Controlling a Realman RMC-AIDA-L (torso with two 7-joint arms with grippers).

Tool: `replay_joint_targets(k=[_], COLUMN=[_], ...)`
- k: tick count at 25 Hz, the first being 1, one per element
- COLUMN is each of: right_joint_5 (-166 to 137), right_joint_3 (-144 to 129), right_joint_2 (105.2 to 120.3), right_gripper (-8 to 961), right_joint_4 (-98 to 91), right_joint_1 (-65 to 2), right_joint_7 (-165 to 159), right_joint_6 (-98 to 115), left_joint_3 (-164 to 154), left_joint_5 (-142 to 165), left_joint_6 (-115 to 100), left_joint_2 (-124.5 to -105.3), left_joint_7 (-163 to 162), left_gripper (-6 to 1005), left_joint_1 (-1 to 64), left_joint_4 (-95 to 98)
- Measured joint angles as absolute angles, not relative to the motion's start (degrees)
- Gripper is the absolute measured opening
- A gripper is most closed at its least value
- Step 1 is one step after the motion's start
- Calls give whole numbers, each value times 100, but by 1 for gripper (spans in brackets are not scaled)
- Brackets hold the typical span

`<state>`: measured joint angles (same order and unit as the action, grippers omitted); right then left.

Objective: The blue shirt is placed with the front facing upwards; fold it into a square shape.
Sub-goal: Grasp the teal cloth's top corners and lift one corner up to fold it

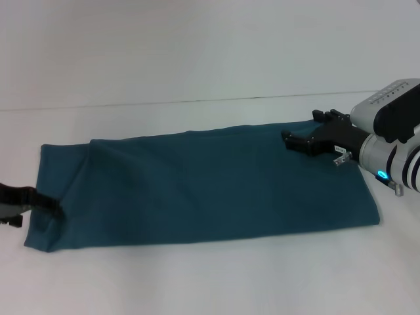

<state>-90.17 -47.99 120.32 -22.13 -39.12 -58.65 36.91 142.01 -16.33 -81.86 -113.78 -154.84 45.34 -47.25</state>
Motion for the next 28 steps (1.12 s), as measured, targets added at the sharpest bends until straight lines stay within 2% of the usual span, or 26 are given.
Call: replay_joint_targets(k=[6,12,24,28], right_joint_5=[-9017,-9017,-9017,-9018], right_joint_3=[-4799,-4799,-4799,-4799], right_joint_2=[12032,12032,12032,12032], right_gripper=[897,897,896,896], right_joint_4=[-2179,-2153,-2153,-2153], right_joint_1=[-3893,-3870,-3891,-3900], right_joint_7=[-5862,-5855,-5853,-5853], right_joint_6=[3691,3691,3695,3699], left_joint_3=[14195,14198,14205,14254], left_joint_5=[-1576,-1571,-1563,-1590], left_joint_6=[-8019,-7877,-7877,-7878], left_joint_2=[-11364,-11268,-11266,-11196], left_joint_7=[-15516,-15565,-15566,-15566], left_gripper=[871,870,869,868], left_joint_1=[4547,4555,4532,4531], left_joint_4=[-4464,-4163,-4112,-3937])
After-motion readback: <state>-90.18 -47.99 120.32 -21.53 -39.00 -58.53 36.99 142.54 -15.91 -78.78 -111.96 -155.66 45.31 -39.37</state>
